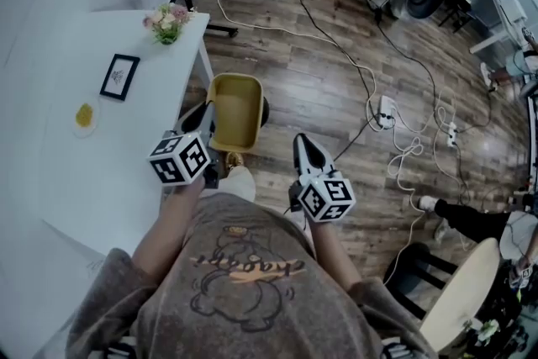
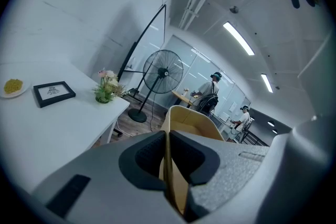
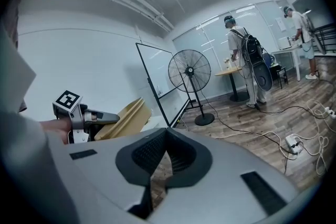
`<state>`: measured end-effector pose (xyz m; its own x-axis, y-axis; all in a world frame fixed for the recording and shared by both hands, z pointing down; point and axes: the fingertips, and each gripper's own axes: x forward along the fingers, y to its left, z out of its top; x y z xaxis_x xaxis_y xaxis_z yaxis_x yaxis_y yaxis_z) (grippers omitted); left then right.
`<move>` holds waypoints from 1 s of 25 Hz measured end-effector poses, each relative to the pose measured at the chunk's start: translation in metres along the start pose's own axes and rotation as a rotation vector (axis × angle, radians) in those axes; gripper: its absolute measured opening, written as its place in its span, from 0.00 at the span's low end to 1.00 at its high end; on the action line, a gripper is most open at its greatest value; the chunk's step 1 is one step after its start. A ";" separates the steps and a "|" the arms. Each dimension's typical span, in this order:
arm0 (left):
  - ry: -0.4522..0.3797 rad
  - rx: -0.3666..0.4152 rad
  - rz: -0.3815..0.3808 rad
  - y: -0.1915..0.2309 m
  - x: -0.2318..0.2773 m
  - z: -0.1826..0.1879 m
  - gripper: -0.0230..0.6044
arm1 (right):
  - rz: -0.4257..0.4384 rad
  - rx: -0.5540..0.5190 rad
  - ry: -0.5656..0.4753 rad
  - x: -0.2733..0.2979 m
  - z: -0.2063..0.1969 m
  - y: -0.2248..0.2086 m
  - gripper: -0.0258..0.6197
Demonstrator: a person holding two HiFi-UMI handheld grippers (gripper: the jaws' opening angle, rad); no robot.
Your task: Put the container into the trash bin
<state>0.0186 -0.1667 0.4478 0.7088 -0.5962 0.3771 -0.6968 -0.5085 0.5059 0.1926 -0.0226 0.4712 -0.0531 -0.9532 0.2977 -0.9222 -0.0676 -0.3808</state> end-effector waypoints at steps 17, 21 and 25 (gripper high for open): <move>0.036 0.006 -0.048 0.033 0.088 0.065 0.08 | -0.018 -0.004 -0.011 0.112 0.053 -0.005 0.04; 0.042 0.005 -0.043 0.040 0.099 0.069 0.08 | -0.015 -0.007 -0.012 0.127 0.058 -0.008 0.04; 0.045 0.003 -0.036 0.039 0.111 0.074 0.08 | -0.019 -0.010 -0.006 0.136 0.066 -0.019 0.04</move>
<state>0.0617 -0.2982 0.4522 0.7378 -0.5491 0.3927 -0.6708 -0.5313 0.5174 0.2284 -0.1699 0.4611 -0.0329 -0.9534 0.2999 -0.9267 -0.0833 -0.3665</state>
